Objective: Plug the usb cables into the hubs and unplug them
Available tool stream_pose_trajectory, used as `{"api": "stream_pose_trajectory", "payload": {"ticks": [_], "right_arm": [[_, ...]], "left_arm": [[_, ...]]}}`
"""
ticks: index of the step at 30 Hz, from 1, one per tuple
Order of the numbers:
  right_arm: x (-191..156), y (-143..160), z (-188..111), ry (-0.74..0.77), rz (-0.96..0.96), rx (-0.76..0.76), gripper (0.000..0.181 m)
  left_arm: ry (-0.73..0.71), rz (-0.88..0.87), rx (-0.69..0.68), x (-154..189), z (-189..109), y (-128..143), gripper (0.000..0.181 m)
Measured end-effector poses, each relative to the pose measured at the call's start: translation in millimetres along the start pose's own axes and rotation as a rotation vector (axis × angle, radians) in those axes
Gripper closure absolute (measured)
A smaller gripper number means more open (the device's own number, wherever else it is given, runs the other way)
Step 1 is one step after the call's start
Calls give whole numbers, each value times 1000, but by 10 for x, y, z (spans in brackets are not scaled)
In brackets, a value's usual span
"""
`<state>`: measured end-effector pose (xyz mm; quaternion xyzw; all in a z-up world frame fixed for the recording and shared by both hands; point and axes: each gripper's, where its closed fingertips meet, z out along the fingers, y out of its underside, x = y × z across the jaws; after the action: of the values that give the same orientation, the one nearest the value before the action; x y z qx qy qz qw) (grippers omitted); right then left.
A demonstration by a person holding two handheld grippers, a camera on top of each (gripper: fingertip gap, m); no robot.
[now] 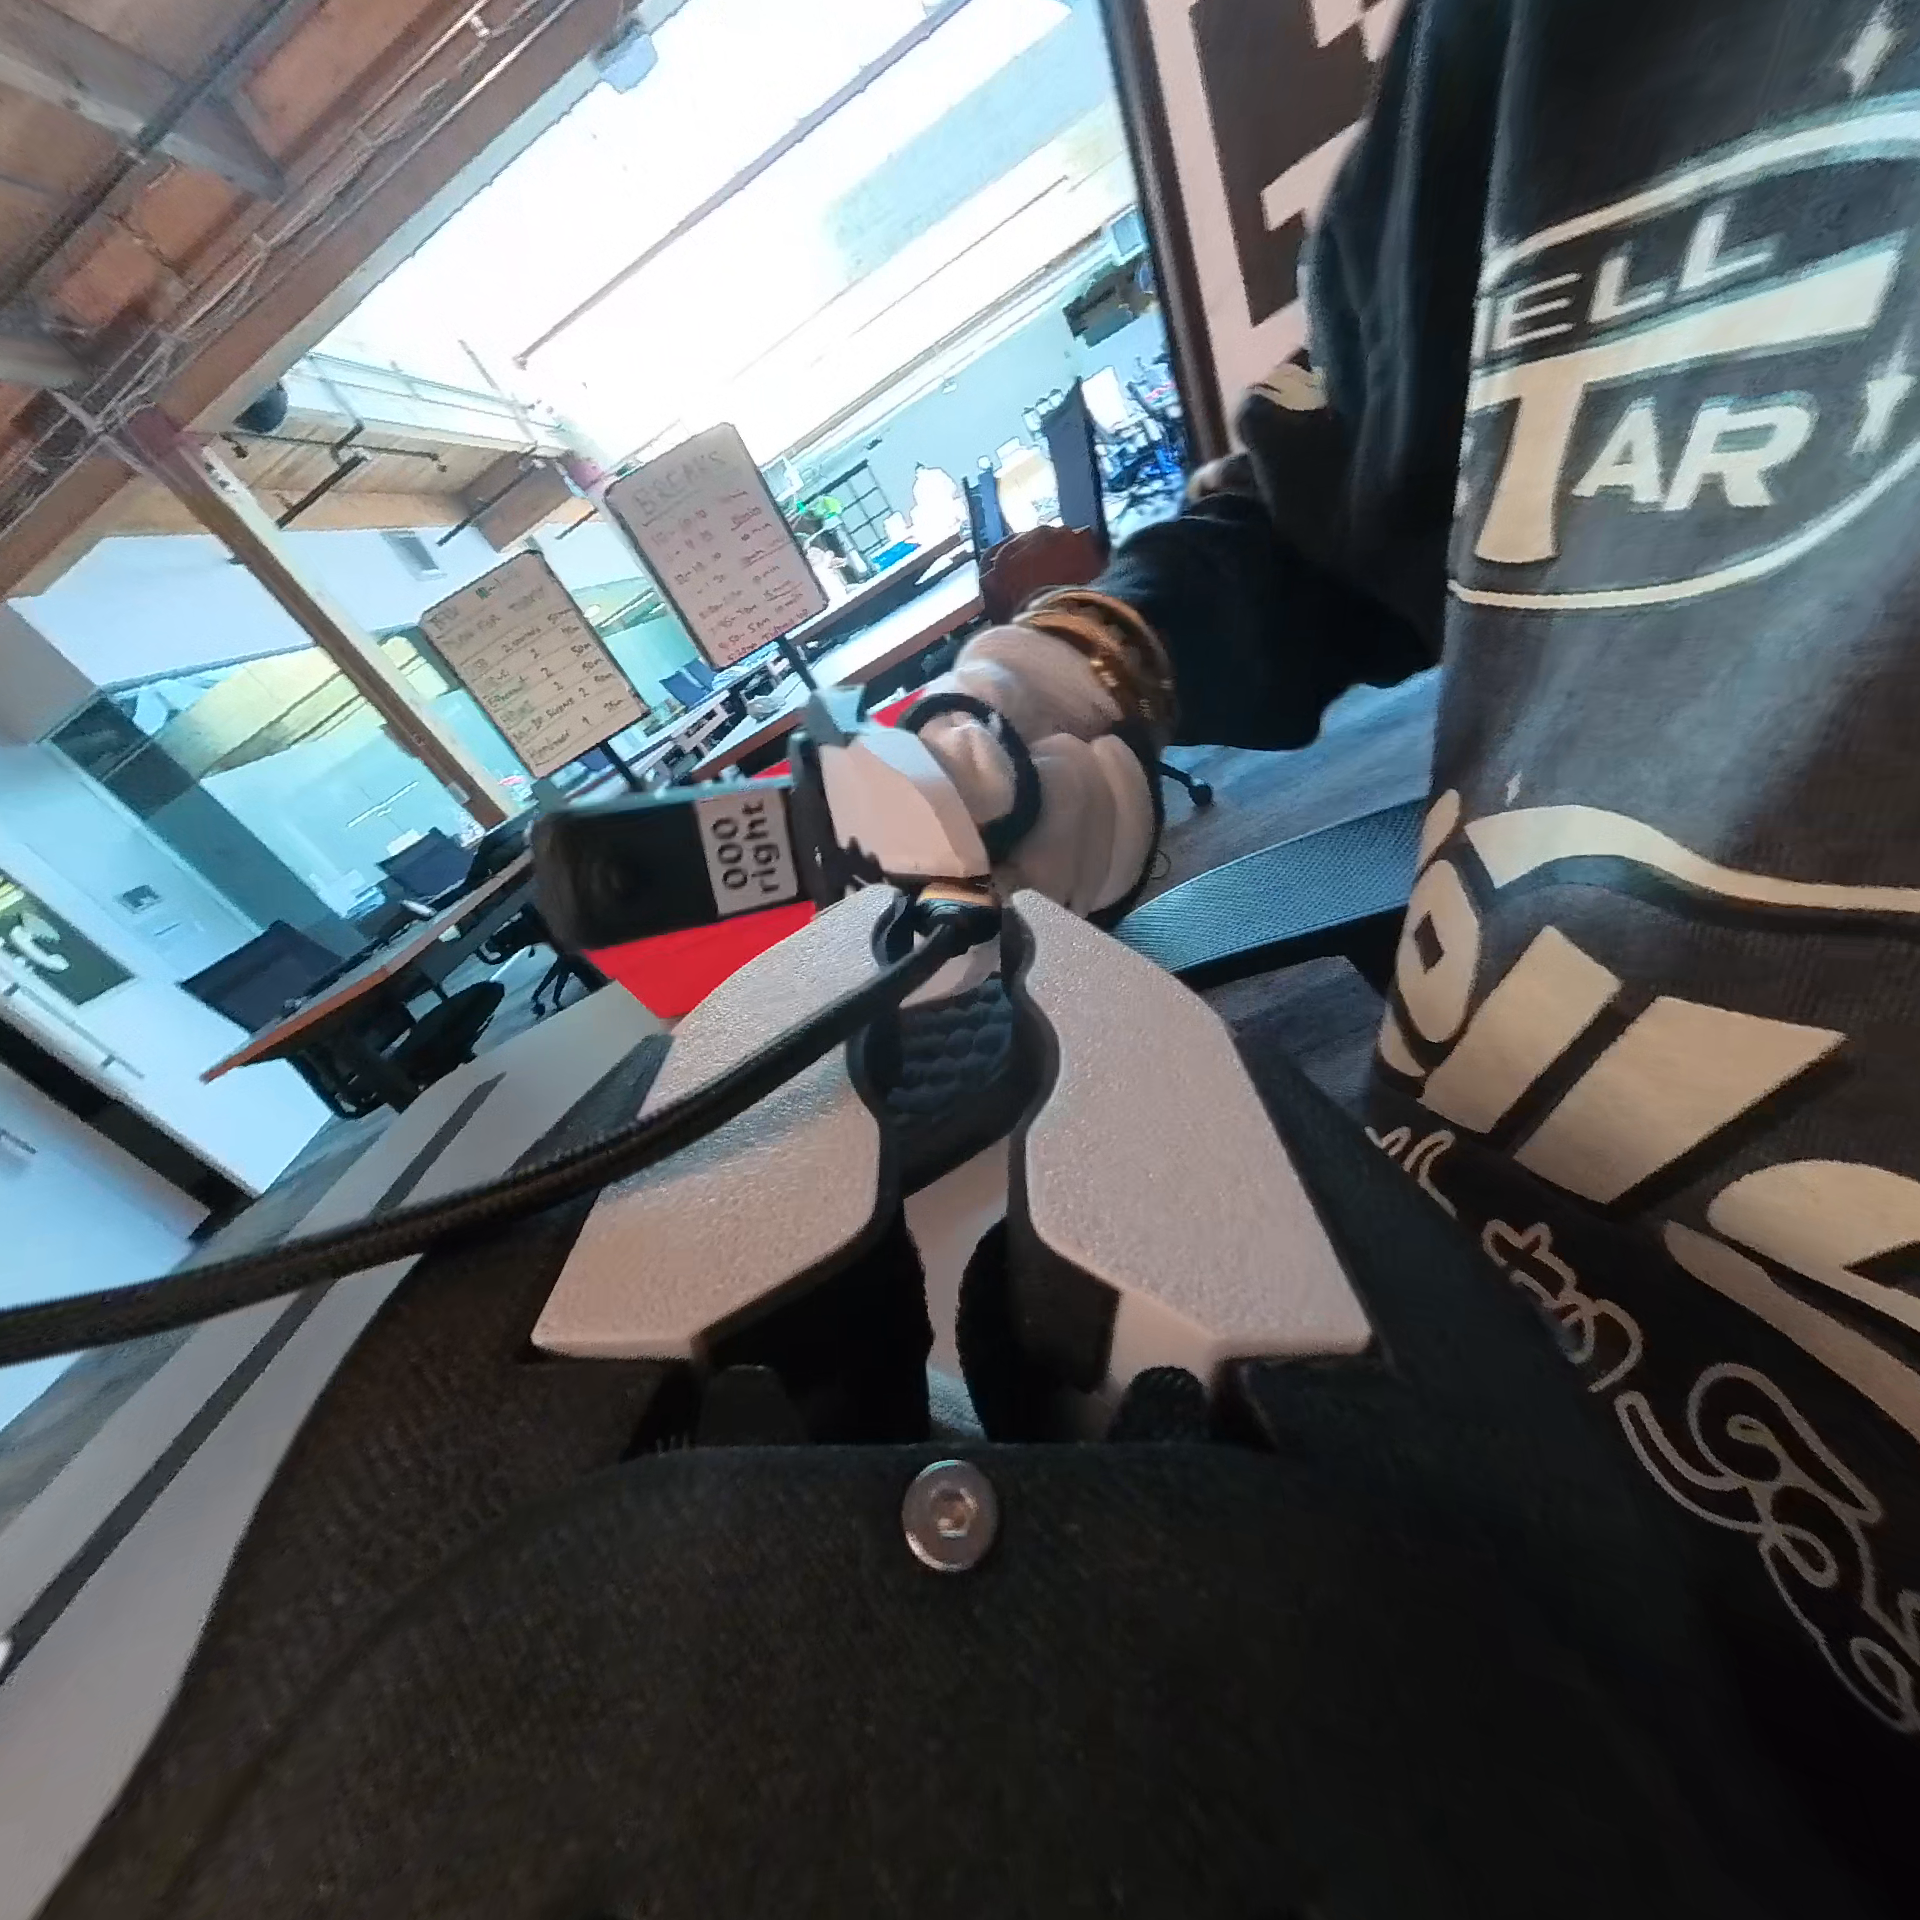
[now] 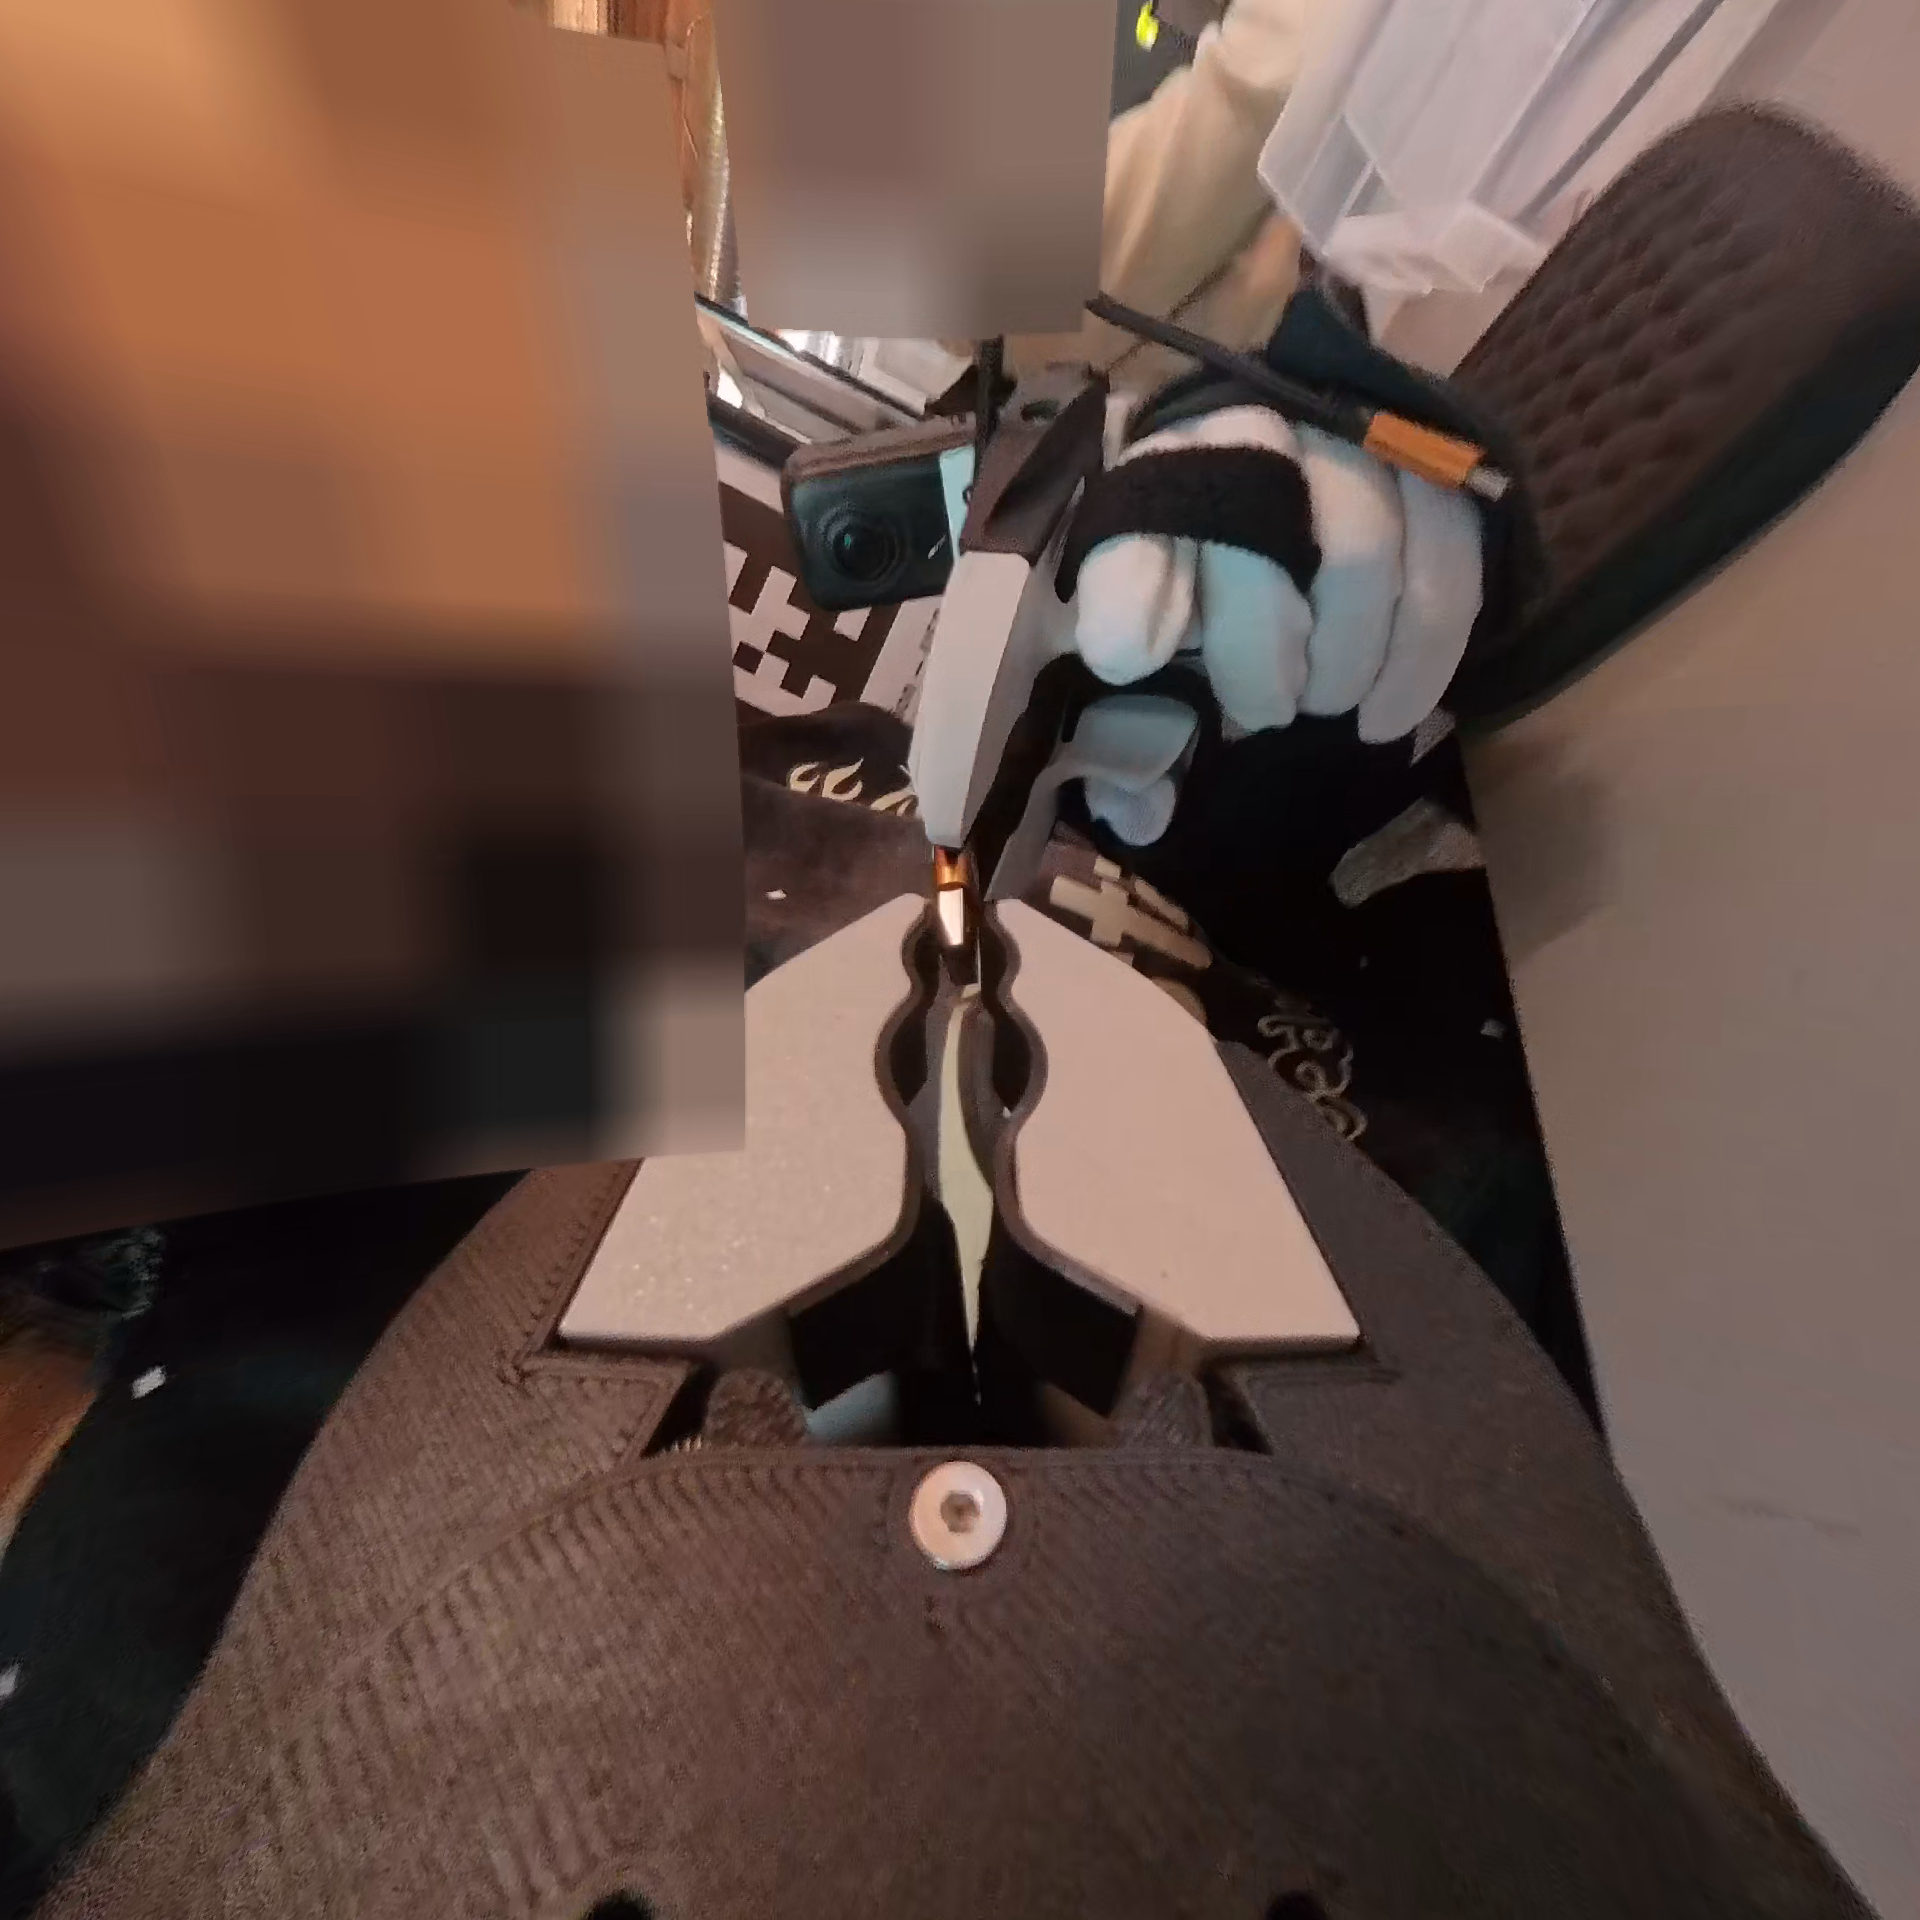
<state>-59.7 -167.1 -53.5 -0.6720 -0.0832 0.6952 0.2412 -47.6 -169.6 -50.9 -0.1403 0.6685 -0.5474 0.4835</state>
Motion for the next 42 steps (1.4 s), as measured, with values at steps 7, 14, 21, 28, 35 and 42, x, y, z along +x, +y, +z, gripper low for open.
{"api": "stream_pose_trajectory", "payload": {"ticks": [7,14,21,28,35,42], "right_arm": [[34,-332,-344,484,-776,163,167],[0,-535,-900,851,-941,443,119],[249,-468,-1583,1309,-936,404,83],[662,-143,-1767,1610,-848,135,82],[887,-116,-1685,1624,-756,118,111],[1116,-137,-1667,1646,-608,35,147]], "left_arm": [[-354,-123,-26,-557,-138,67,167],[-500,-242,40,-793,-343,128,166],[-557,-319,24,-884,-400,257,166],[-594,-357,-1,-874,-298,370,166],[-579,-378,-19,-832,-227,448,166],[-539,-440,79,-776,-167,398,166]]}}
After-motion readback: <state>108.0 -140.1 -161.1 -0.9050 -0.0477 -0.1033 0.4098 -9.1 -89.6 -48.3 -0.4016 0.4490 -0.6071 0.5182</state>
